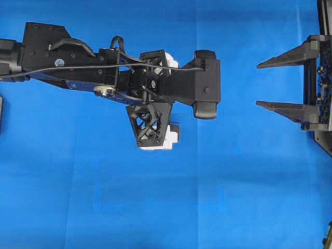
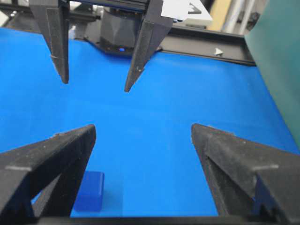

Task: Handover the blue block to the right arm after grasping it with the left arm, then place it in the designated position.
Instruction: 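Move the open left gripper over the blue cube, then lower the left gripper around the blue cube and close on it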

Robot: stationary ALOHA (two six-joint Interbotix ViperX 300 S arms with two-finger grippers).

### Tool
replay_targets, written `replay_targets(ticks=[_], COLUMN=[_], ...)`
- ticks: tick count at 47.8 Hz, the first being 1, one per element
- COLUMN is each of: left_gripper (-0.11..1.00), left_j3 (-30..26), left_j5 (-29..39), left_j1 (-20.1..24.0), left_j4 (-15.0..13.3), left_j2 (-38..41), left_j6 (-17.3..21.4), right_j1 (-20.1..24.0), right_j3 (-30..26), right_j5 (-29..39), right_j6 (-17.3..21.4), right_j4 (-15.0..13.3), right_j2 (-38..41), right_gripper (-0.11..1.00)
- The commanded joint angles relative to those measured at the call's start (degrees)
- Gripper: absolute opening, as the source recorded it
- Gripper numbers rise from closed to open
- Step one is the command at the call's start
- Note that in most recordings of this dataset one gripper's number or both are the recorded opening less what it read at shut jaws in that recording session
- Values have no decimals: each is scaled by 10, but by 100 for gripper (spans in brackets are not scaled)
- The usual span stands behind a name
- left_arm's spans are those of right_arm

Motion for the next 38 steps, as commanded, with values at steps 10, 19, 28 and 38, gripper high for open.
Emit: replay_targets(ticks=[10, 19, 28, 38], left_gripper=[91, 91, 91, 91], left_j3=[-13, -13, -11, -9], left_j5=[-2, -3, -4, -10], left_j1=[-2, -2, -2, -2], left_j4=[1, 1, 1, 1], left_j2=[-11, -10, -11, -11], left_j6=[-3, -3, -4, -3], right_j1=[-1, -1, -1, -1], right_j3=[-18, -18, -18, -18], right_j5=[-2, -2, -1, -2], right_j6=[1, 1, 1, 1], right_j4=[2, 2, 2, 2], right_j2=[4, 4, 4, 4], right_gripper=[95, 95, 95, 95])
